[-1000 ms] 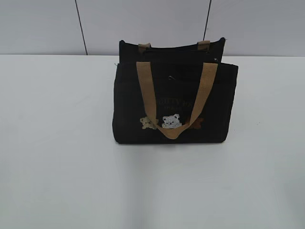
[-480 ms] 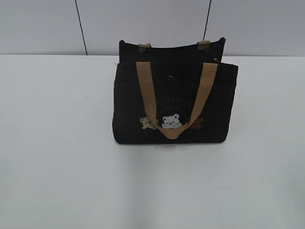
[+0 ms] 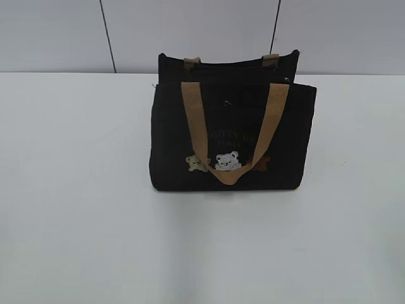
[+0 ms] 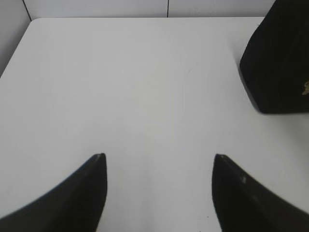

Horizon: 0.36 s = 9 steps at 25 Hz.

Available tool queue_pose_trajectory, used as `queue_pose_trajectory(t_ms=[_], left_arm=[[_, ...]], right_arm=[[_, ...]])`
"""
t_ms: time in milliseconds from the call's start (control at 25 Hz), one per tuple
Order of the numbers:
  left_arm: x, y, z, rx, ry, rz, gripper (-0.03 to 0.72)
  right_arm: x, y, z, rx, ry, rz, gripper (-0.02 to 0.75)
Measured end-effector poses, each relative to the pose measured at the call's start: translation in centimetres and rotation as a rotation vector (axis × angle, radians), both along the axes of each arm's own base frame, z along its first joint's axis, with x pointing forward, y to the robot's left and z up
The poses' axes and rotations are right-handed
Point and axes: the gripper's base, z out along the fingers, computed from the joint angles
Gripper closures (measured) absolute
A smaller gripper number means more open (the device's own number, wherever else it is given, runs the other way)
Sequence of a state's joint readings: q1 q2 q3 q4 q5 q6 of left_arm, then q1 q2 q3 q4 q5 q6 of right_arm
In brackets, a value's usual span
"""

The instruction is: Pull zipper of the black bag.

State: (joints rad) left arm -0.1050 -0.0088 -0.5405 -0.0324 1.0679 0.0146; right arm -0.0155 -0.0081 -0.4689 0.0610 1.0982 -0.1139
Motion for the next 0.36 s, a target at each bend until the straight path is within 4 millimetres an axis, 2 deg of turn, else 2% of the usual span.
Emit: queue_pose_trajectory(t_ms=[360], left_arm=[[0.01, -0.06, 0.0, 0.0, 0.0, 0.055, 0.181]], right_arm=[[0.0, 0.01, 0.01, 0.002, -0.001, 0.001, 0.255]])
